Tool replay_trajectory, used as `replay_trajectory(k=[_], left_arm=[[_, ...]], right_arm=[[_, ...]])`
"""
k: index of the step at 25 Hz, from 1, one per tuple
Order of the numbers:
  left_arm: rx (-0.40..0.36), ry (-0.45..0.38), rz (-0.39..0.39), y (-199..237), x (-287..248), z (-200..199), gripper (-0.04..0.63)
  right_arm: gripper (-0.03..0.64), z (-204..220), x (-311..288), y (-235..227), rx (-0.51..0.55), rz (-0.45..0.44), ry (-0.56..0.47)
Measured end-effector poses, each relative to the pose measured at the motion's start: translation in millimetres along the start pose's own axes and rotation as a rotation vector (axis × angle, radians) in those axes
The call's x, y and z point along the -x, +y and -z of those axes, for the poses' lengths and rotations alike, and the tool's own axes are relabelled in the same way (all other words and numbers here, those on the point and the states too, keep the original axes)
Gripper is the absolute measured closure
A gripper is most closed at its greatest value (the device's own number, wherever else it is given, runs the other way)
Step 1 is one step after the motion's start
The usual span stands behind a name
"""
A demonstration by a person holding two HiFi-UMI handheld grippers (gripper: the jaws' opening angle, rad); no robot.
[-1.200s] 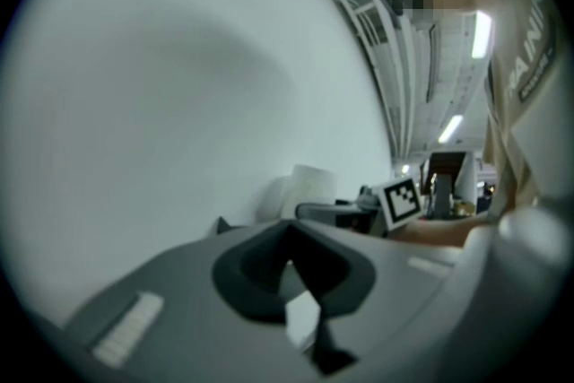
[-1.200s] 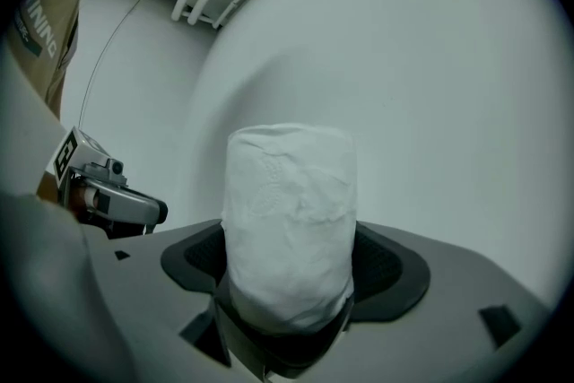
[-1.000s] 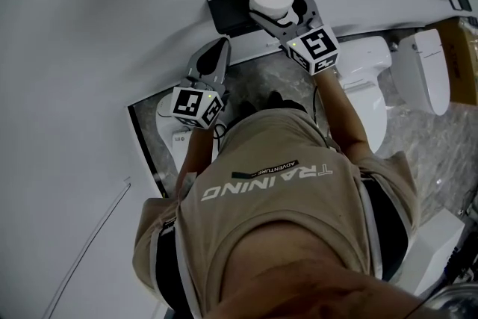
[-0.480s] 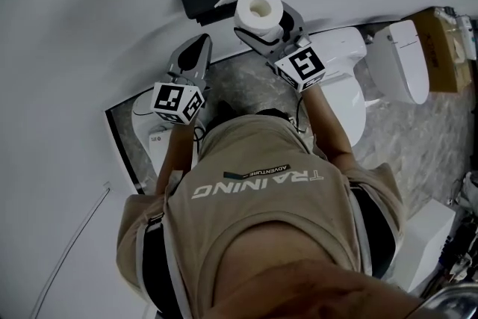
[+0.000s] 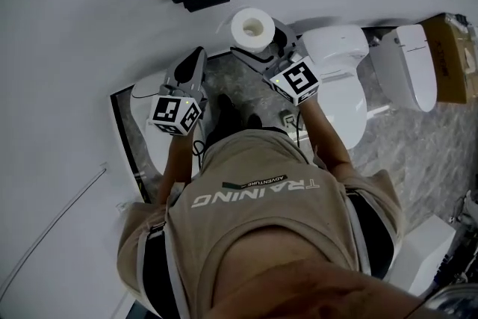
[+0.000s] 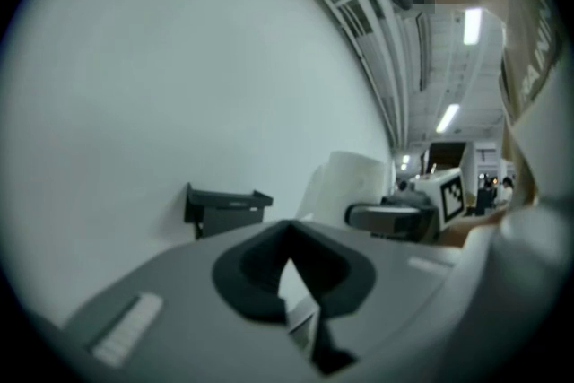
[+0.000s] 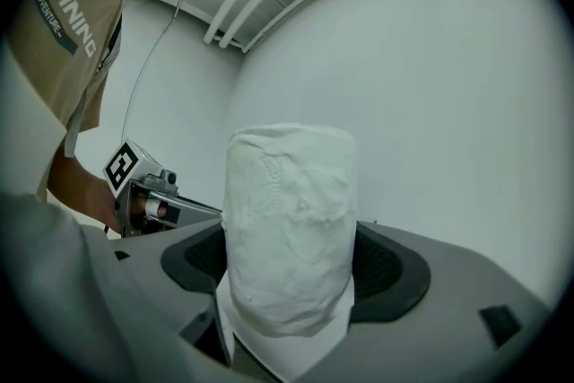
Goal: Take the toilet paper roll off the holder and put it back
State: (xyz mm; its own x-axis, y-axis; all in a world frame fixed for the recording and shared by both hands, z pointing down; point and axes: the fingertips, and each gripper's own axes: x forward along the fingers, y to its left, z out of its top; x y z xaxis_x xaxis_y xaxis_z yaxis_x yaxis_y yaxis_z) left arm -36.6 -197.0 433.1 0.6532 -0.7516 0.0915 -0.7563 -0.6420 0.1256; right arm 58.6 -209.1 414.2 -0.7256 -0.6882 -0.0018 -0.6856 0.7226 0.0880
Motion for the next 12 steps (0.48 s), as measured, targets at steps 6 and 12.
replay_trajectory(k=[6, 12], left_arm=[[0.01, 0.046, -0.028, -18.9, 30.4, 16.6, 0.595], [0.003, 0.019, -0.003, -21.6, 36.8, 8.4, 0.595]], right_arm=[[0.261, 13.7, 16.8, 17.2, -0.033, -0.016, 0.013], [0.261, 6.6, 9.7, 16.9, -0.013, 0.001, -0.002]])
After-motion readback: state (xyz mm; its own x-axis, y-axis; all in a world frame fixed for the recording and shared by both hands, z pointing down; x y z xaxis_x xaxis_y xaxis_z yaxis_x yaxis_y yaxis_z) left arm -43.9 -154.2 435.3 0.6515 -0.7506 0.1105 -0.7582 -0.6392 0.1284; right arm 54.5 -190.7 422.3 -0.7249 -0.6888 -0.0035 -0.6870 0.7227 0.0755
